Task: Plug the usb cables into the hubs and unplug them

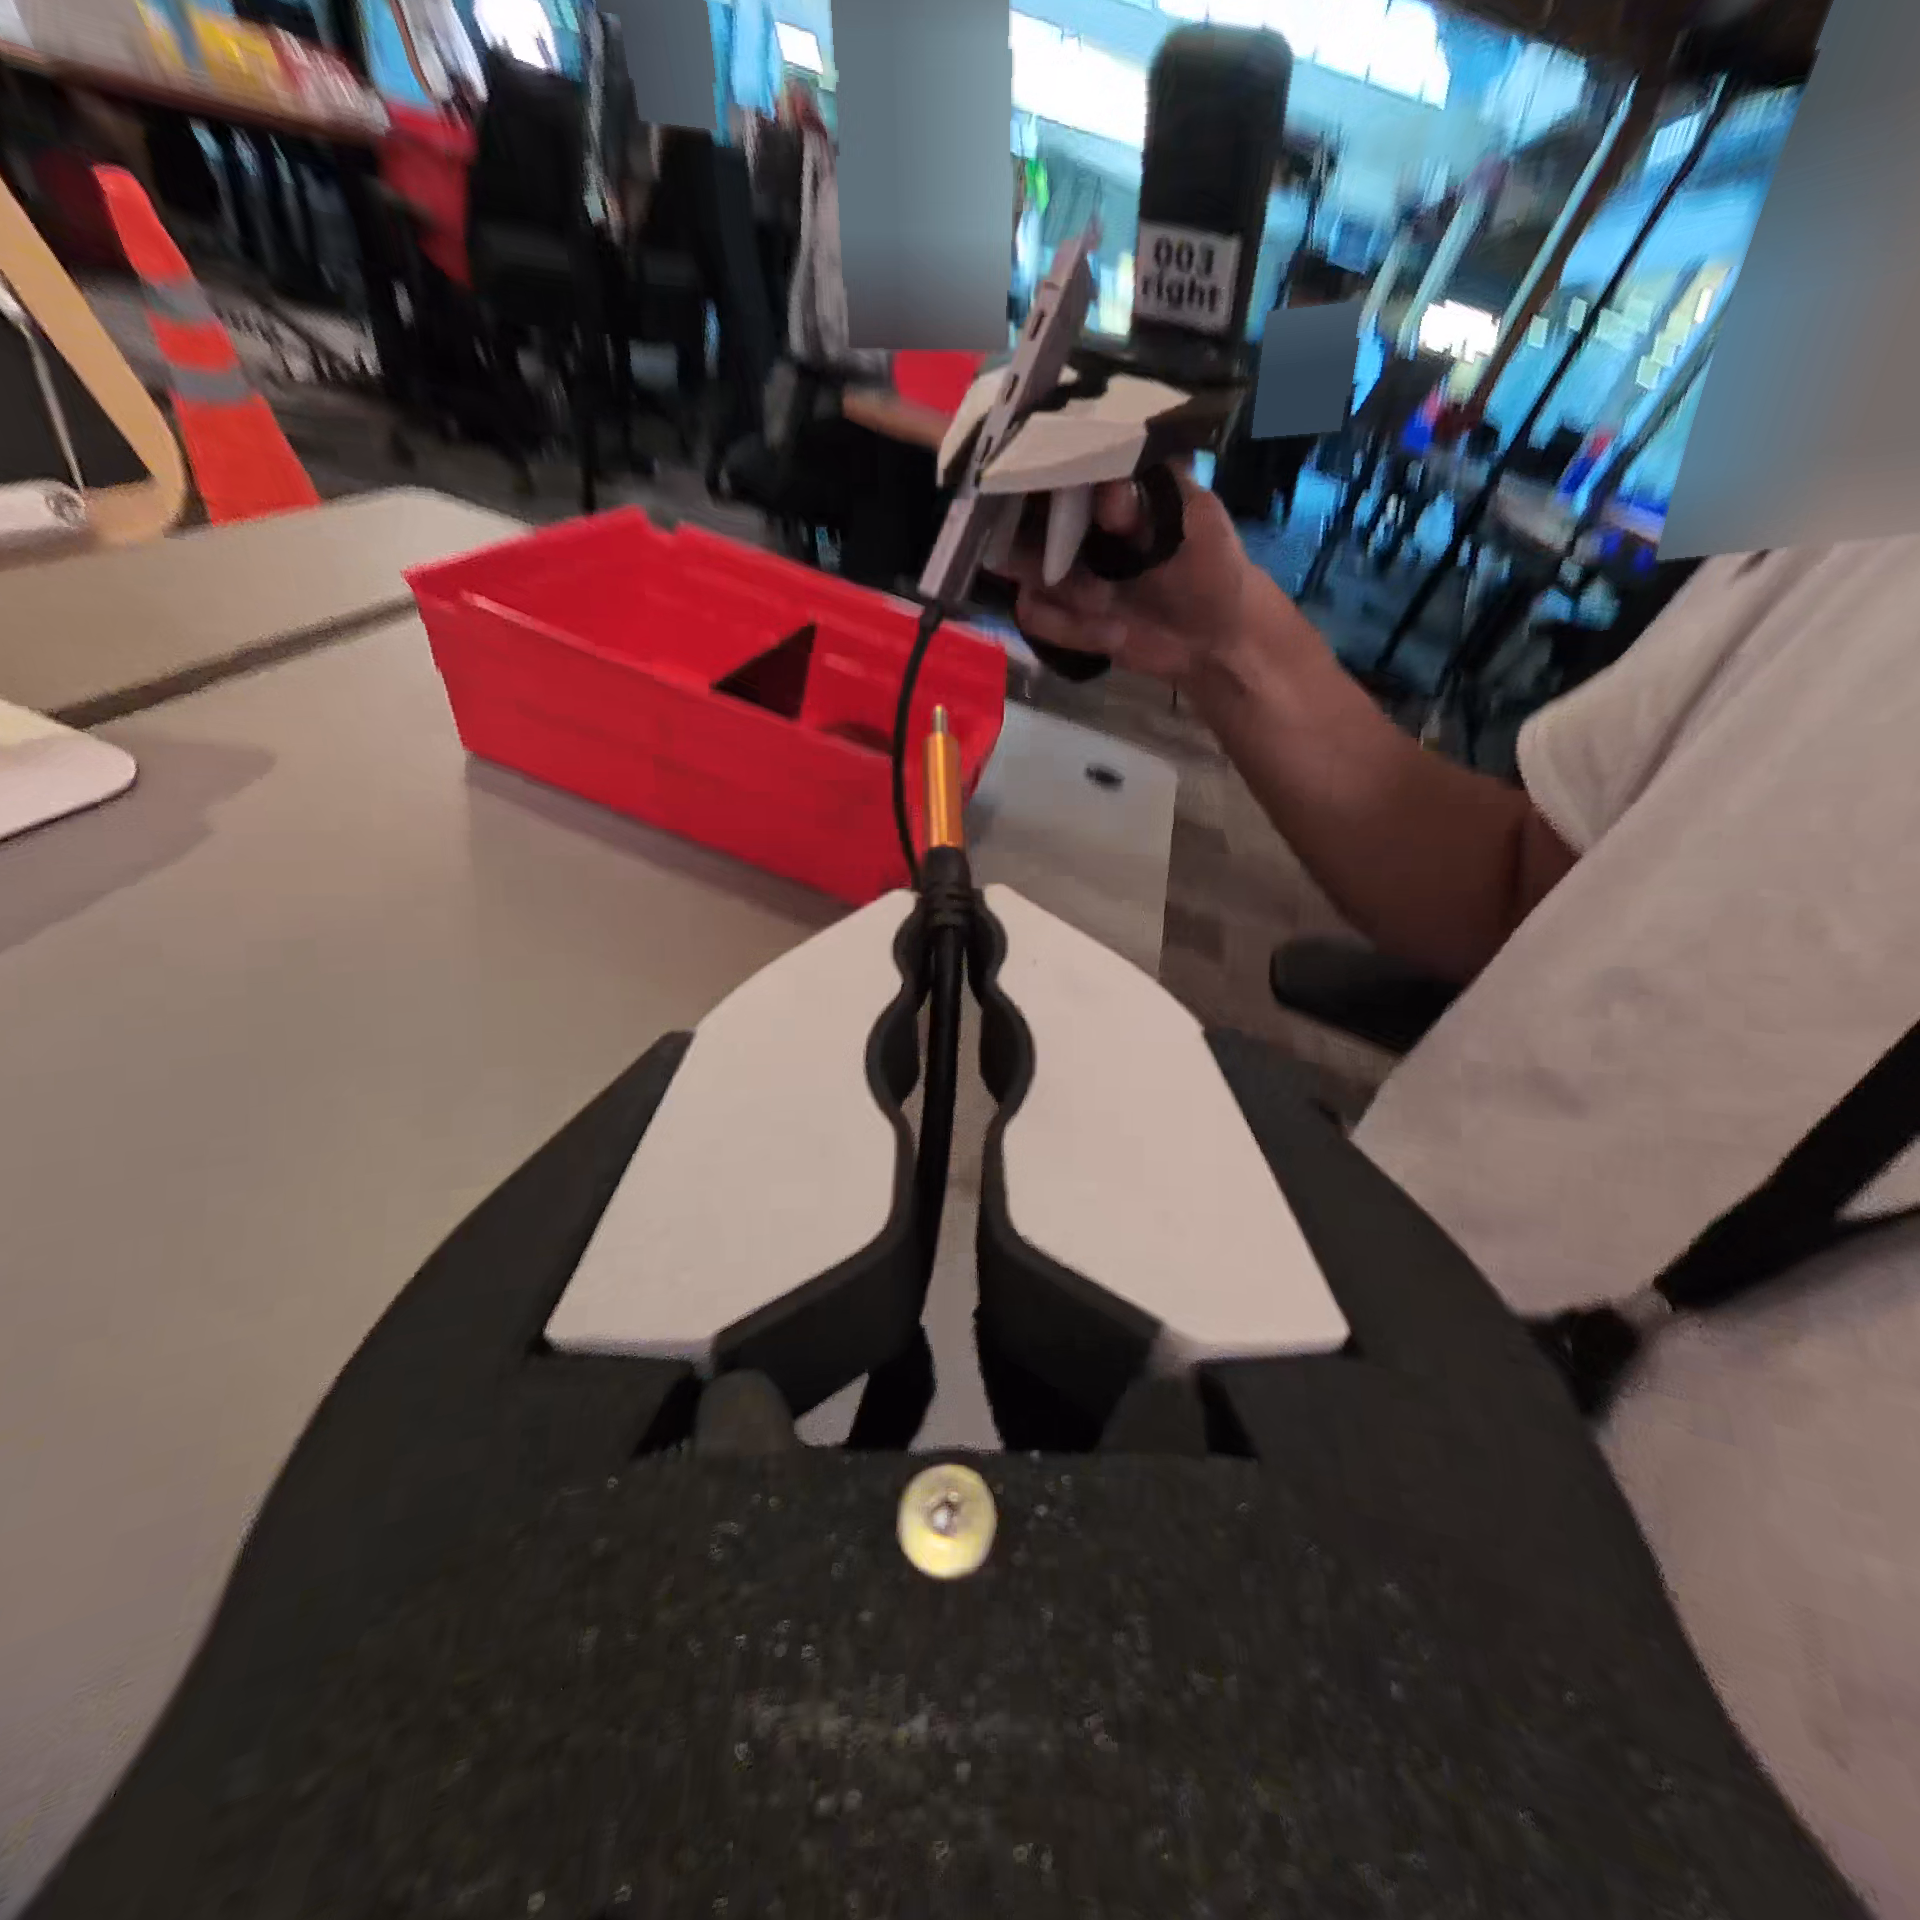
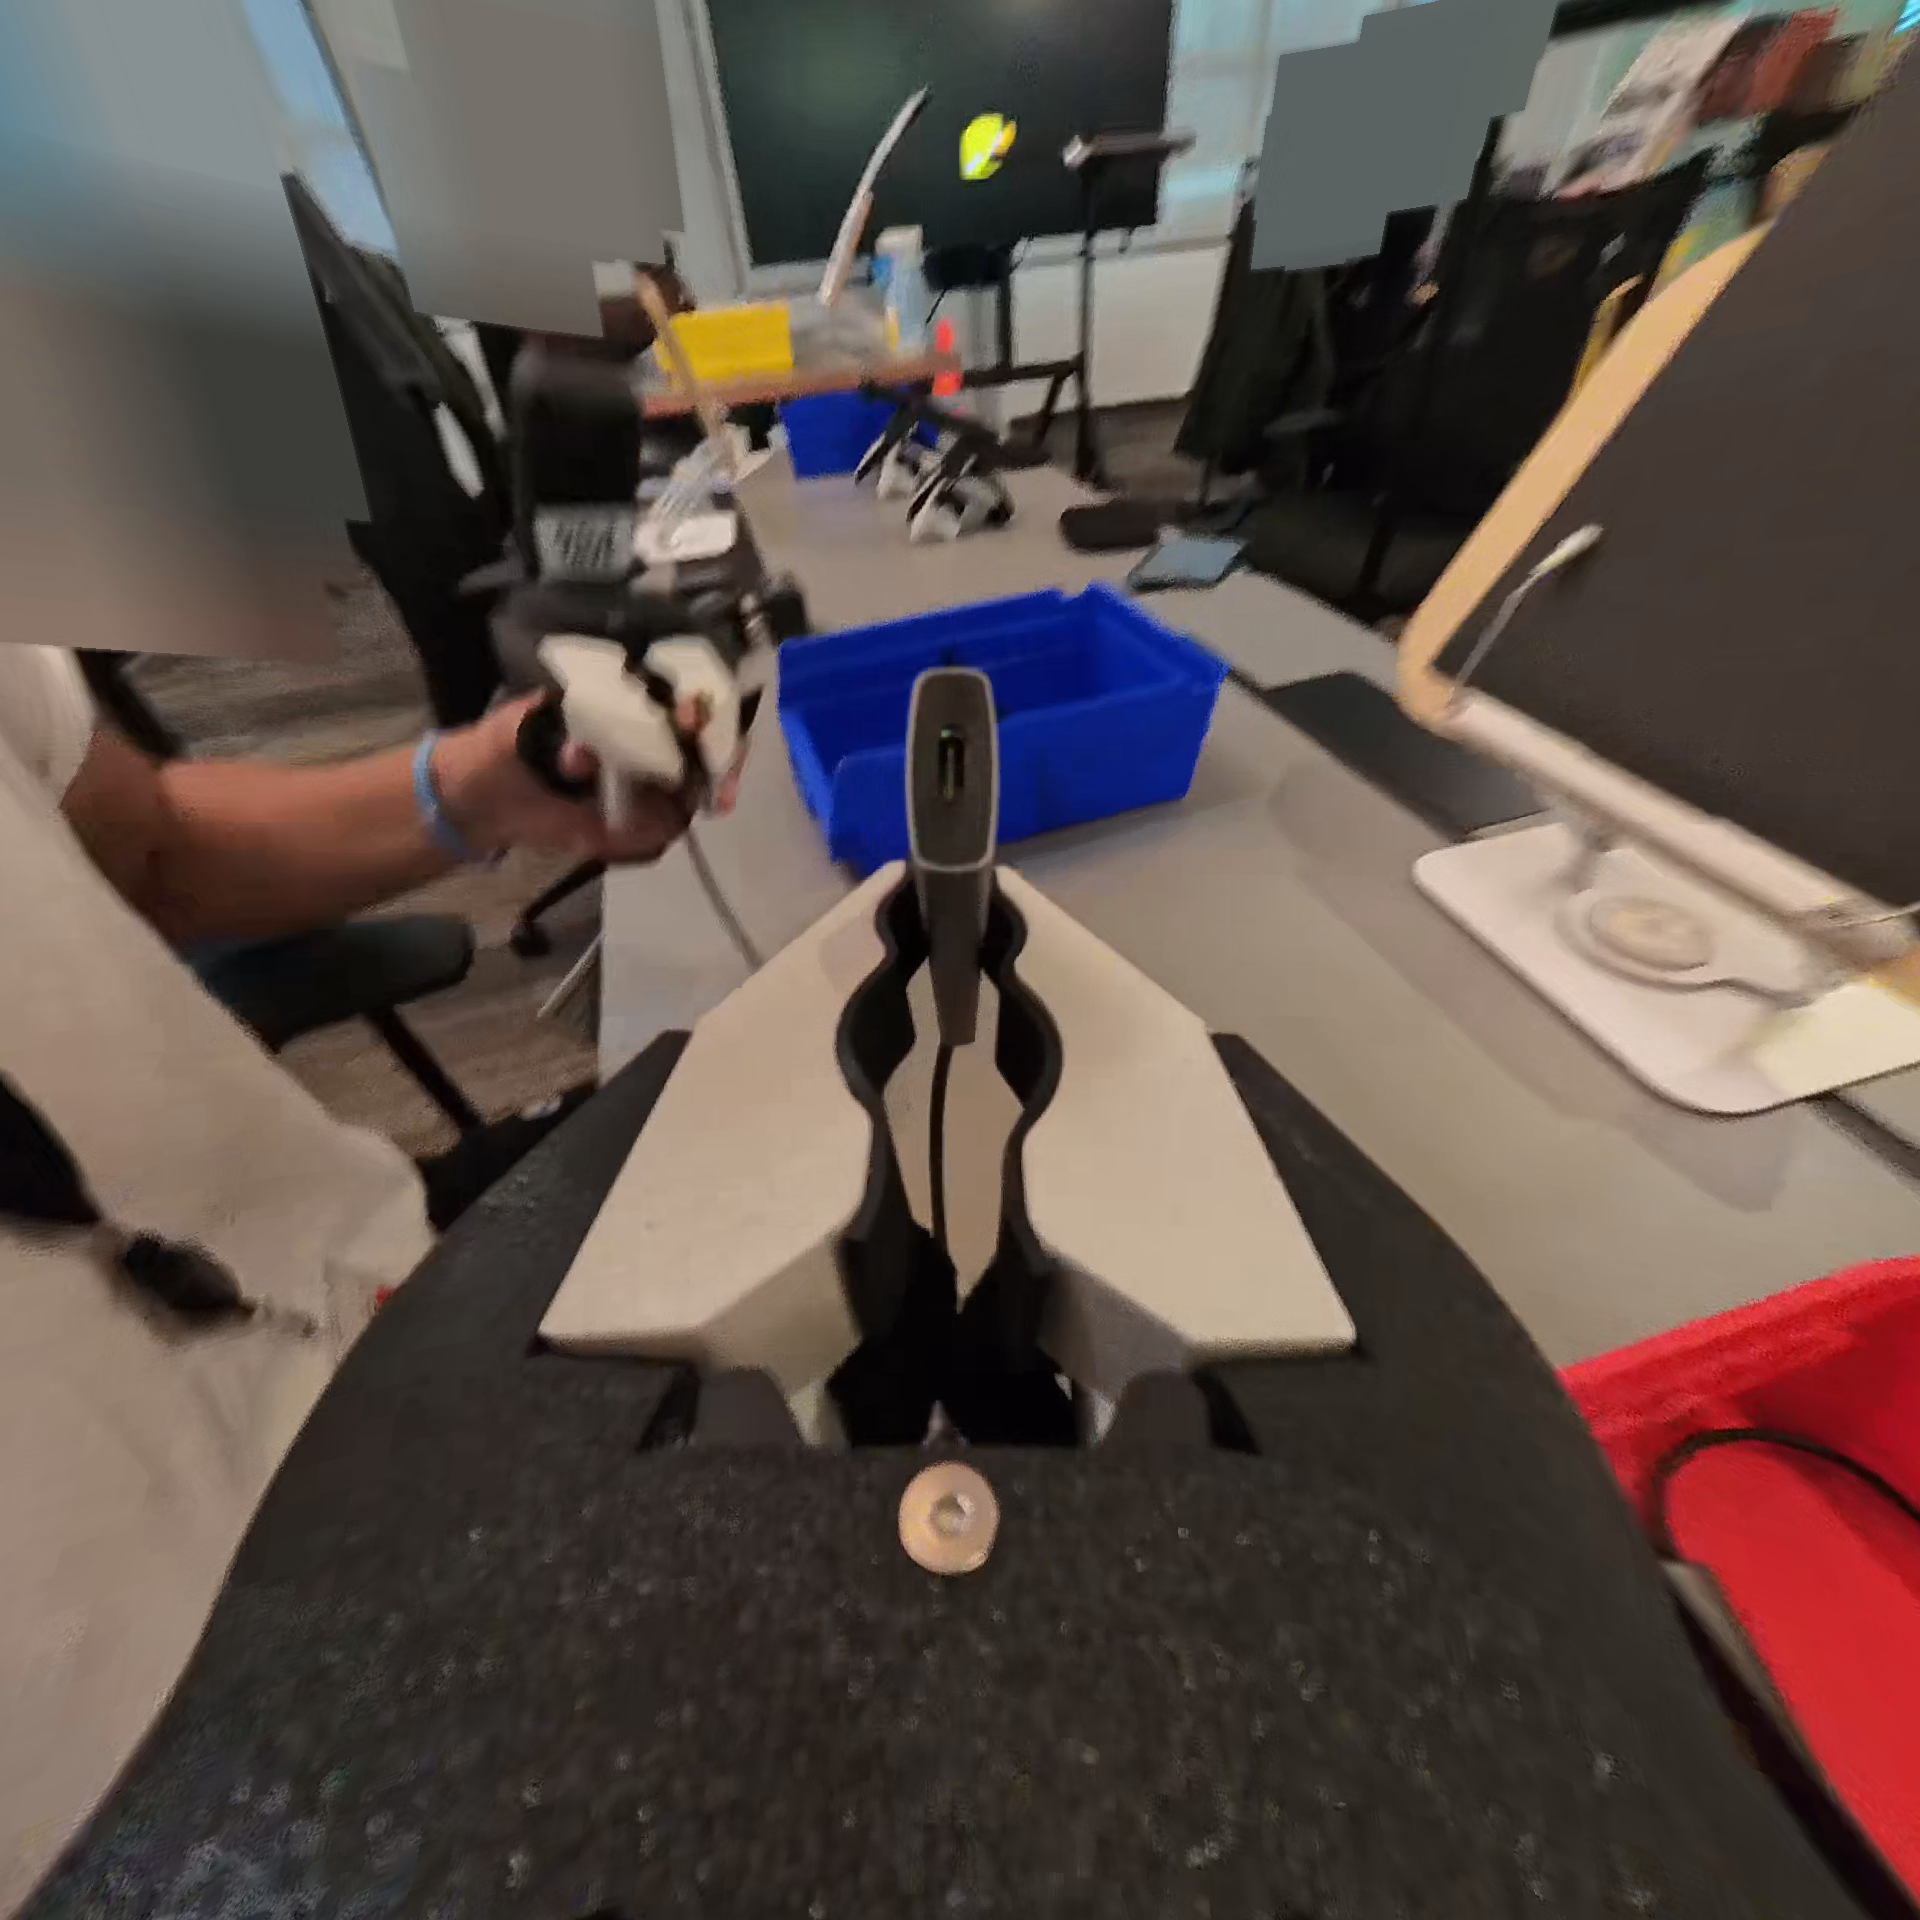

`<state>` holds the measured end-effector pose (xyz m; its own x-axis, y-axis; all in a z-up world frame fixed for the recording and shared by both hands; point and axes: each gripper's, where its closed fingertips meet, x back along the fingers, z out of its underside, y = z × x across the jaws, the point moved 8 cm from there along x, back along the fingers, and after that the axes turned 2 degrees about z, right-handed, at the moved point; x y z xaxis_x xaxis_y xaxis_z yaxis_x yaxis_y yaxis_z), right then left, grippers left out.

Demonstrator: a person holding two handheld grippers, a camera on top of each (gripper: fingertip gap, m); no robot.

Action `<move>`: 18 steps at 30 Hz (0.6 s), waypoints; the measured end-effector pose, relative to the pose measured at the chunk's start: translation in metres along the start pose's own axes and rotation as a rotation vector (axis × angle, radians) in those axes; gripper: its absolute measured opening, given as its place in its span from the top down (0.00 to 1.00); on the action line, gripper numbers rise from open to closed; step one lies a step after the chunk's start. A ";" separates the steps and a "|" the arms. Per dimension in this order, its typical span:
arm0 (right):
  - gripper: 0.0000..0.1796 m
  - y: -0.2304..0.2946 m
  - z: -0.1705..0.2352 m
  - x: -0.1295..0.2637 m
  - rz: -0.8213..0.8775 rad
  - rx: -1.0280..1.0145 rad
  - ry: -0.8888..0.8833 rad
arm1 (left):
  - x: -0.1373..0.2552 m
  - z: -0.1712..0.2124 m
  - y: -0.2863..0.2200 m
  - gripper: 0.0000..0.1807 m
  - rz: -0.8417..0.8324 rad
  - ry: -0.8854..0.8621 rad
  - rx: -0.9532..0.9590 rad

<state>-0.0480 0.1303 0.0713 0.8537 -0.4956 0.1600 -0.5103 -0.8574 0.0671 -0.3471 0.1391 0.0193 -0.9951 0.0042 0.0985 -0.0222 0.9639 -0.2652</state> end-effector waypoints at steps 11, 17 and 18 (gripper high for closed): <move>0.96 -0.104 -0.083 0.069 0.412 0.048 -0.002 | -0.003 0.077 0.015 0.97 -0.019 -0.150 0.280; 0.96 -0.192 -0.044 0.064 0.447 -0.225 -0.135 | -0.009 0.081 0.014 0.97 -0.001 -0.104 0.254; 0.96 -0.205 -0.030 0.061 0.451 -0.269 -0.126 | -0.011 0.082 0.012 0.97 0.004 -0.087 0.249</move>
<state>0.1060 0.2799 0.0965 0.5412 -0.8333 0.1126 -0.8234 -0.4981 0.2718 -0.3444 0.1289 -0.0637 -0.9995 -0.0252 0.0169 -0.0303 0.8686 -0.4946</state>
